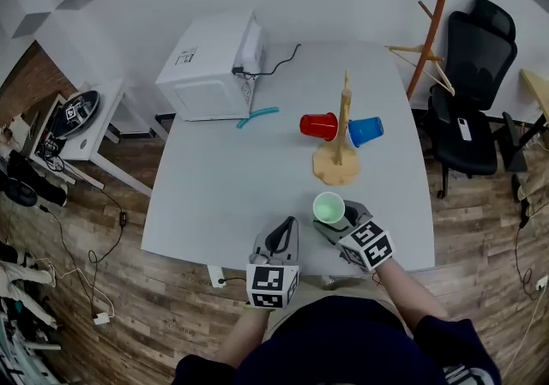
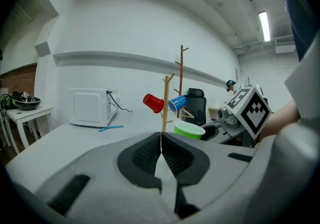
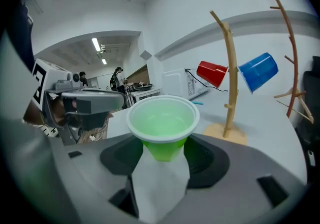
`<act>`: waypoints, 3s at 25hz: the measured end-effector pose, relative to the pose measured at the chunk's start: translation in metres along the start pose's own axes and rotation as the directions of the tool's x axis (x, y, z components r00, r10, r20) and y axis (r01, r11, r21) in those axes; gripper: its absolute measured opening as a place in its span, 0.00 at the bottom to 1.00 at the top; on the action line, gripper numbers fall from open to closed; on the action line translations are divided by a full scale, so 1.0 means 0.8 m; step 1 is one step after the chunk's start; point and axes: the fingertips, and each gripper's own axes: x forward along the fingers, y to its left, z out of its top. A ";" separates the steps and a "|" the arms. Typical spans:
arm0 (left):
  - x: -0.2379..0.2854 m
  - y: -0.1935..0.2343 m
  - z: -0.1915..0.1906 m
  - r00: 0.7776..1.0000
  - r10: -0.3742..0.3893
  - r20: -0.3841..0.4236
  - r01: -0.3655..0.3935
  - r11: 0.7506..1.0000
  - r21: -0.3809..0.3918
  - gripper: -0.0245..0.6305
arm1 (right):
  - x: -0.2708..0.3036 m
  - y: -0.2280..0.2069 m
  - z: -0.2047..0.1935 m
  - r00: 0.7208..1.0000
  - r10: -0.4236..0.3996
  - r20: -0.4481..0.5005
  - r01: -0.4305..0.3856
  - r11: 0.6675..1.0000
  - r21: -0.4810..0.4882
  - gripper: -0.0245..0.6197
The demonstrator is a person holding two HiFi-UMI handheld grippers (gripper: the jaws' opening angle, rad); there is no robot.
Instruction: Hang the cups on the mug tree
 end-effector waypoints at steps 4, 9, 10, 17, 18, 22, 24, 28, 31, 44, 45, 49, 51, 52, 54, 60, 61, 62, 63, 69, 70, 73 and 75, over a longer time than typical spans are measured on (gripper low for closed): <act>0.001 -0.002 0.012 1.000 -0.006 0.028 0.006 1.000 0.001 0.07 | -0.013 -0.008 0.026 0.999 0.003 0.045 -0.004 1.000 0.027 0.45; 0.003 -0.009 0.021 0.998 -0.031 0.052 0.030 0.999 0.017 0.07 | -0.029 -0.011 0.056 0.996 0.010 0.089 -0.013 0.999 0.039 0.45; 0.003 -0.011 0.023 0.998 -0.037 0.058 0.035 0.999 0.021 0.07 | -0.032 -0.011 0.062 0.995 0.011 0.099 -0.015 0.999 0.039 0.45; 0.005 -0.019 0.031 0.994 -0.066 0.088 0.059 0.996 0.070 0.07 | -0.052 -0.008 0.101 0.986 0.051 0.156 -0.061 0.996 0.062 0.45; 0.005 -0.020 0.035 0.992 -0.071 0.106 0.063 0.995 0.081 0.07 | -0.055 -0.007 0.106 0.985 0.059 0.164 -0.070 0.995 0.067 0.45; 0.006 -0.027 0.056 0.980 -0.087 0.177 0.064 0.989 0.130 0.07 | -0.068 -0.001 0.127 0.976 0.101 0.195 -0.120 0.989 0.091 0.45; 0.008 -0.032 0.065 0.974 -0.101 0.204 0.068 0.984 0.165 0.07 | -0.074 0.003 0.137 0.970 0.124 0.208 -0.147 0.984 0.098 0.45; 0.011 -0.044 0.080 0.957 -0.155 0.245 0.103 0.972 0.213 0.29 | -0.087 0.011 0.156 0.960 0.160 0.230 -0.187 0.977 0.101 0.45; 0.009 -0.055 0.098 0.944 -0.180 0.275 0.123 0.970 0.211 0.34 | -0.095 0.016 0.164 0.952 0.191 0.241 -0.222 0.969 0.111 0.45; 0.013 -0.085 0.136 0.904 -0.275 0.326 0.150 0.921 0.360 0.40 | -0.113 0.033 0.182 0.925 0.274 0.262 -0.312 0.943 0.116 0.45; 0.013 -0.086 0.139 0.902 -0.279 0.329 0.149 0.917 0.370 0.40 | -0.113 0.035 0.183 0.923 0.282 0.262 -0.321 0.940 0.119 0.45; 0.013 -0.094 0.151 0.894 -0.299 0.335 0.142 0.896 0.420 0.40 | -0.117 0.039 0.187 0.914 0.309 0.264 -0.352 0.927 0.132 0.45; 0.012 -0.096 0.156 0.888 -0.307 0.341 0.141 0.890 0.434 0.40 | -0.117 0.040 0.189 0.911 0.317 0.265 -0.360 0.923 0.133 0.45; 0.012 -0.096 0.159 0.887 -0.309 0.343 0.142 0.889 0.436 0.40 | -0.118 0.040 0.191 0.909 0.321 0.267 -0.365 0.922 0.134 0.45; 0.012 -0.095 0.163 0.885 -0.313 0.345 0.143 0.887 0.439 0.40 | -0.118 0.040 0.194 0.905 0.327 0.271 -0.372 0.919 0.134 0.45; 0.015 -0.095 0.177 0.876 -0.326 0.354 0.143 0.879 0.456 0.40 | -0.122 0.035 0.206 0.894 0.337 0.295 -0.390 0.910 0.143 0.45; 0.016 -0.095 0.179 0.875 -0.328 0.357 0.143 0.878 0.457 0.40 | -0.123 0.034 0.209 0.893 0.336 0.299 -0.389 0.910 0.141 0.45; 0.017 -0.095 0.182 0.873 -0.330 0.359 0.144 0.878 0.456 0.40 | -0.124 0.033 0.211 0.892 0.333 0.305 -0.388 0.911 0.138 0.45; 0.018 -0.095 0.184 0.872 -0.331 0.361 0.145 0.879 0.454 0.40 | -0.124 0.032 0.213 0.891 0.330 0.312 -0.385 0.913 0.134 0.45; 0.023 -0.092 0.191 0.872 -0.325 0.365 0.146 0.886 0.439 0.40 | -0.124 0.022 0.218 0.903 0.267 0.336 -0.313 0.945 0.091 0.45; 0.024 -0.090 0.191 0.876 -0.319 0.362 0.145 0.890 0.433 0.40 | -0.123 0.019 0.217 0.907 0.254 0.335 -0.298 0.950 0.089 0.45; 0.028 -0.087 0.194 0.880 -0.312 0.359 0.138 0.890 0.435 0.40 | -0.124 0.011 0.219 0.909 0.229 0.348 -0.279 0.955 0.100 0.45; 0.031 -0.084 0.195 0.882 -0.307 0.357 0.133 0.889 0.437 0.40 | -0.125 0.006 0.220 0.910 0.210 0.357 -0.264 0.958 0.109 0.45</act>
